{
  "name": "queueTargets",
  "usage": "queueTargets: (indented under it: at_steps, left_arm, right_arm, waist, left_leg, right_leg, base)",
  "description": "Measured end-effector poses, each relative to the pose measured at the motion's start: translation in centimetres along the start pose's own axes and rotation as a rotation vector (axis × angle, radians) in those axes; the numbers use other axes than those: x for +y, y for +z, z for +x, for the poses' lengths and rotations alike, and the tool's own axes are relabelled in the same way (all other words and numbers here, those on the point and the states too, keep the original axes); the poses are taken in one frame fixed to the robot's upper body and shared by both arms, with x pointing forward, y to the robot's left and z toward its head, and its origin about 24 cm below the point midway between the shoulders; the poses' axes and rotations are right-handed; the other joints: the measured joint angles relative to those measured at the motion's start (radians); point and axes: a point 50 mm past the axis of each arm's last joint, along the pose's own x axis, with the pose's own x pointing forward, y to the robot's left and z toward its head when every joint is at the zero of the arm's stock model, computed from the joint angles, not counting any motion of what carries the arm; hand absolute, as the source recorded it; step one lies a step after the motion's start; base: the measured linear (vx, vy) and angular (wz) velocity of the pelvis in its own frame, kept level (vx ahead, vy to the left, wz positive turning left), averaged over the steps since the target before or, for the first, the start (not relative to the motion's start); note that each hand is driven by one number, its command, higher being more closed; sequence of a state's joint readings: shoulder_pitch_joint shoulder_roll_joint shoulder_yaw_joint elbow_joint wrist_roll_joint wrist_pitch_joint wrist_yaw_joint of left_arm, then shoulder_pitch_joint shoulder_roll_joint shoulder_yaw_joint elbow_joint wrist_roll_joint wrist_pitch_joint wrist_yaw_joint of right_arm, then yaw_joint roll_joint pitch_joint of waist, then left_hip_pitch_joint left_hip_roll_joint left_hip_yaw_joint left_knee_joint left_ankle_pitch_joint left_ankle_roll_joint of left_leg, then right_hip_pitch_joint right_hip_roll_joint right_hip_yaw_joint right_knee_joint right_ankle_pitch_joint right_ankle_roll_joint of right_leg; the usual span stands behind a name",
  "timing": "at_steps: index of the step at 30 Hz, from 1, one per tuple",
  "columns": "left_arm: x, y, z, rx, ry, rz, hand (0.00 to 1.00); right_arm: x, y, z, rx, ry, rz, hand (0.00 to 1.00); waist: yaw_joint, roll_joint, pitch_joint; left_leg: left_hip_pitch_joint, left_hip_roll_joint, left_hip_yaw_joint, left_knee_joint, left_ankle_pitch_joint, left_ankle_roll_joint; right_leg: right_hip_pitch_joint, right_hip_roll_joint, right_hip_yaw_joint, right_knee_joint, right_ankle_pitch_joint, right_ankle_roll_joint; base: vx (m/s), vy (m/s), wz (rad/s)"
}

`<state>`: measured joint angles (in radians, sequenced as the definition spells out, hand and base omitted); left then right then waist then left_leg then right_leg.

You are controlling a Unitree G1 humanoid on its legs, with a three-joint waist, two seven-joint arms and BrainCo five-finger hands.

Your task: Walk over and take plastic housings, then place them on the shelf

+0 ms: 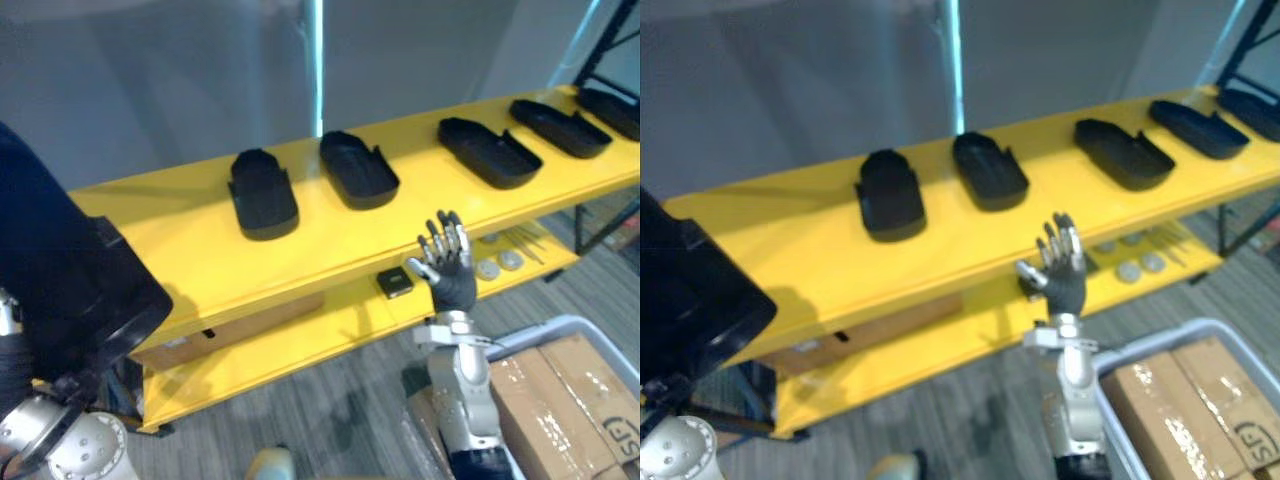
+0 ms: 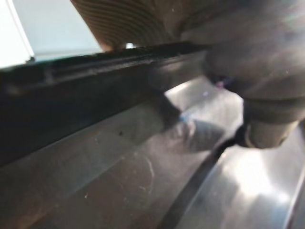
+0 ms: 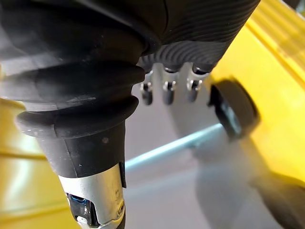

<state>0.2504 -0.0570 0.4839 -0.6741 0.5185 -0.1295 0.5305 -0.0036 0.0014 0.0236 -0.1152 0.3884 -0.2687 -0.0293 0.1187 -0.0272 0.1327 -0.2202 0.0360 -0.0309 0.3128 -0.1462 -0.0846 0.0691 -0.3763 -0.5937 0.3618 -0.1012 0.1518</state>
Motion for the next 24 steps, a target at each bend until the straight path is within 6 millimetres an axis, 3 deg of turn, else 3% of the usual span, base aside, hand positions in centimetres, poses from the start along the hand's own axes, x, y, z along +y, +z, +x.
queueTargets:
  at_steps: [1, 2, 4, 6, 7, 9, 11, 13, 18, 21, 22, 23, 24]
  left_arm:
    - [-0.5, 0.4, 0.3, -0.033, -0.023, -0.022, 1.00]
    - [-0.9, 0.9, 0.6, -0.062, -0.036, -0.047, 1.00]
    - [-2.0, 1.0, 0.8, -0.063, -0.050, -0.086, 1.00]
    - [-2.2, 0.7, 0.7, -0.045, -0.055, -0.090, 1.00]
    - [-2.2, 0.6, 0.5, -0.034, -0.057, -0.087, 1.00]
    - [-2.1, 0.6, 0.4, -0.027, -0.055, -0.096, 1.00]
    - [-2.3, 0.6, 0.2, -0.009, -0.069, -0.115, 1.00]
    - [-2.7, 0.7, -0.1, 0.003, -0.101, -0.138, 1.00]
    - [-3.0, 0.8, -0.5, 0.027, -0.117, -0.163, 1.00]
    - [-3.0, 0.8, -0.5, 0.024, -0.119, -0.162, 1.00]
    - [-3.0, 0.8, -0.5, 0.023, -0.120, -0.162, 1.00]
    - [-3.0, 0.8, -0.4, 0.019, -0.121, -0.159, 1.00]
    - [-3.0, 0.9, -0.1, -0.005, -0.127, -0.156, 1.00]
  right_arm:
    - [0.0, 0.0, 0.0, -0.004, -0.015, 0.007, 0.00]
    - [0.0, 0.1, 0.1, -0.011, -0.025, 0.011, 0.00]
    - [0.2, 0.2, 0.1, -0.018, -0.027, 0.010, 0.00]
    - [0.7, 0.9, 0.3, -0.053, -0.014, 0.017, 0.00]
    - [0.7, 1.1, 0.4, -0.064, -0.010, 0.017, 0.00]
    - [0.6, 1.8, 0.6, -0.101, -0.014, 0.013, 0.00]
    - [0.2, 1.8, 0.5, -0.098, -0.029, 0.006, 0.00]
    - [-0.5, 1.7, 0.0, -0.087, -0.058, -0.004, 0.00]
    - [-1.4, 1.9, -0.6, -0.088, -0.091, 0.012, 0.00]
    - [-1.2, 1.8, -0.6, -0.091, -0.092, 0.055, 0.00]
    - [-1.1, 1.9, -0.5, -0.093, -0.074, 0.060, 0.00]
    - [-0.8, 1.8, -0.4, -0.093, -0.062, 0.066, 0.00]
    - [0.0, 1.7, -0.3, -0.089, -0.030, 0.080, 0.00]
  waist:
    - [-0.001, -0.014, 0.008]
    - [-0.009, -0.029, 0.017]
    - [-0.024, -0.035, 0.021]
    - [-0.019, -0.054, 0.030]
    - [-0.018, -0.051, 0.033]
    - [-0.018, -0.018, 0.051]
    - [-0.021, 0.010, 0.073]
    - [-0.024, 0.012, 0.075]
    - [-0.039, 0.012, 0.076]
    - [-0.049, -0.006, 0.080]
    - [-0.066, -0.013, 0.077]
    - [-0.063, -0.011, 0.075]
    - [-0.070, -0.010, 0.073]
  left_leg:
    - [-0.004, -0.014, -0.027, -0.002, 0.013, 0.011]
    - [-0.008, -0.014, -0.051, -0.011, 0.028, 0.014]
    - [-0.024, -0.017, -0.096, -0.020, 0.045, 0.011]
    - [-0.029, -0.022, -0.082, -0.014, 0.047, 0.006]
    - [-0.036, -0.013, -0.078, -0.008, 0.048, 0.003]
    - [-0.084, 0.041, -0.063, 0.017, 0.052, -0.019]
    - [-0.095, 0.081, -0.063, 0.032, 0.051, -0.028]
    - [-0.077, 0.098, -0.056, 0.026, 0.052, -0.031]
    - [-0.064, 0.089, -0.014, 0.036, 0.030, -0.030]
    - [-0.054, 0.049, 0.050, 0.090, -0.028, -0.006]
    - [-0.039, 0.037, 0.090, 0.096, -0.046, 0.004]
    - [-0.037, 0.032, 0.097, 0.096, -0.050, 0.010]
    - [-0.022, 0.027, 0.095, 0.082, -0.049, 0.018]
  right_leg:
    - [-0.038, -0.003, 0.114, 0.067, 0.001, -0.008]
    - [-0.087, 0.014, 0.241, 0.128, -0.016, -0.043]
    - [-0.102, 0.077, 0.370, 0.110, -0.127, -0.045]
    - [-0.094, 0.104, 0.358, 0.023, -0.133, -0.043]
    - [-0.080, 0.115, 0.357, -0.005, -0.129, -0.027]
    - [-0.053, 0.176, 0.347, -0.139, -0.106, 0.011]
    - [-0.039, 0.224, 0.347, -0.185, -0.082, -0.003]
    - [-0.018, 0.241, 0.347, -0.199, -0.078, -0.007]
    - [-0.006, 0.216, 0.347, -0.191, -0.083, -0.008]
    - [-0.024, 0.137, 0.354, -0.101, -0.161, -0.011]
    - [-0.064, 0.096, 0.364, 0.038, -0.163, -0.034]
    - [-0.111, 0.079, 0.379, 0.123, -0.147, -0.057]
    - [-0.179, 0.065, 0.394, 0.247, -0.092, -0.109]
  base:
    - [0.08, 0.020, 0.66]
    - [0.09, -0.004, 0.81]
    - [0.04, -0.100, 0.66]
    - [-0.02, -0.104, 0.15]
    - [-0.05, -0.150, -0.08]
    - [-0.08, -0.167, -0.15]
    - [-0.08, -0.122, -0.18]
    - [-0.05, -0.091, -0.10]
    - [-0.02, 0.036, -0.02]
    - [0.02, 0.158, -0.06]
    - [0.06, 0.116, -0.01]
    - [0.09, 0.161, 0.02]
    - [0.13, 0.184, -0.01]
